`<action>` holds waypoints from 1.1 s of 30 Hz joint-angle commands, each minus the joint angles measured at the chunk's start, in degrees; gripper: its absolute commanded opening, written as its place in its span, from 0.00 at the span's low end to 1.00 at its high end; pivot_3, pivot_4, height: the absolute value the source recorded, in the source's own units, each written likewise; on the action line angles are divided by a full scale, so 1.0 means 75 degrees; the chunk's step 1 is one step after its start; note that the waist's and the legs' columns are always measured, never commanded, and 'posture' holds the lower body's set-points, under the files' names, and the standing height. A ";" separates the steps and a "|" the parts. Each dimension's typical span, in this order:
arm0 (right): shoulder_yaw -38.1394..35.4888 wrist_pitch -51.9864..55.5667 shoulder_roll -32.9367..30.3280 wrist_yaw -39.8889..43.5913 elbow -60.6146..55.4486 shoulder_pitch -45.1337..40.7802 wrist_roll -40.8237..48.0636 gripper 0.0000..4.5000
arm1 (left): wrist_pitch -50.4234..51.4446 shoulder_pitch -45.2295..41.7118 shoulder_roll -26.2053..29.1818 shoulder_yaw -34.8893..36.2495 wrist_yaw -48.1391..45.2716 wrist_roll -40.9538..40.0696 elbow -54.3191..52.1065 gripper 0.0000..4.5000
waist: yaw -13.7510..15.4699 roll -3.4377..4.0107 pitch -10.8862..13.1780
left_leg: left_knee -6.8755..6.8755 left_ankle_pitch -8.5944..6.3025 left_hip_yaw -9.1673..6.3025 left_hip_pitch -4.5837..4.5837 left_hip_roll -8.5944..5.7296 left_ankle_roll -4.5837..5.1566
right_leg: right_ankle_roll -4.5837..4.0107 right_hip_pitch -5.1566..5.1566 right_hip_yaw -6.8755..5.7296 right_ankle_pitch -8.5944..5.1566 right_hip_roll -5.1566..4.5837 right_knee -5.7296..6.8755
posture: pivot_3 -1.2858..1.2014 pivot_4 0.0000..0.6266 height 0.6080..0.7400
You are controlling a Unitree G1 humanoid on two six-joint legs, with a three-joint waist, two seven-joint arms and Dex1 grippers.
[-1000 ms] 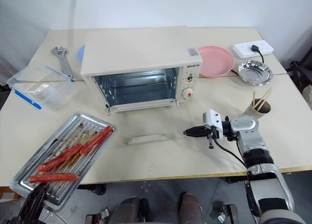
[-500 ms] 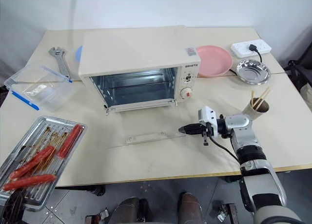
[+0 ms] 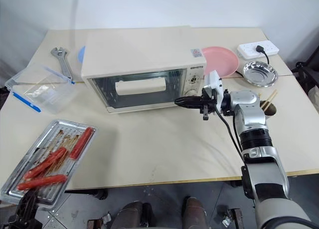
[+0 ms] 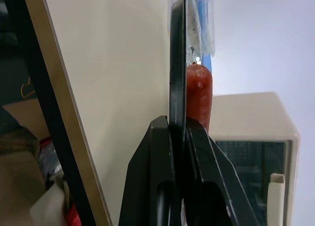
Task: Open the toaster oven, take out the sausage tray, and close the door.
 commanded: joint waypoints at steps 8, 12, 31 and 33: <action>-0.0252 0.0311 -0.0195 0.0073 -0.1179 0.0089 0.0271 0.00 | 0.0727 0.0097 0.1296 -0.0003 -0.0136 -0.0420 -0.0453 0.00 | -0.0007 0.0000 0.0000 | 0.0000 -0.0003 0.0004 0.0000 0.0012 -0.0006 | 0.0006 -0.0009 0.0001 0.0003 0.0008 0.0012 | 0.52 0.24 1.00; -0.0178 0.0154 -0.0522 0.0195 -0.1747 0.0505 0.0099 0.00 | 0.1227 -0.0279 0.2223 -0.0201 0.0070 -0.0526 -0.0343 0.00 | 0.0046 0.0004 0.0002 | 0.0000 -0.0004 0.0003 0.0000 0.0012 -0.0007 | 0.0004 -0.0009 0.0000 0.0002 0.0009 0.0015 | 0.52 0.24 1.00; -0.0727 -0.0830 -0.1919 0.1107 -0.2634 0.2723 0.0919 0.72 | 0.2905 -0.4704 0.4864 -0.1114 0.0850 -0.0905 0.1634 0.00 | 0.0022 0.0013 0.0007 | -0.0003 0.0008 0.0022 0.0024 -0.0006 -0.0032 | 0.0014 -0.0011 0.0022 0.0007 0.0032 0.0093 | 0.52 0.24 1.00; -0.0752 -0.0934 -0.2018 0.1107 -0.2541 0.2849 0.0943 0.88 | 0.3212 -0.5117 0.4947 -0.1232 0.0864 -0.0905 0.1919 0.00 | 0.0022 0.0013 0.0007 | -0.0003 0.0010 0.0022 0.0025 -0.0005 -0.0035 | 0.0015 -0.0012 0.0022 0.0007 0.0033 0.0096 | 0.52 0.24 1.00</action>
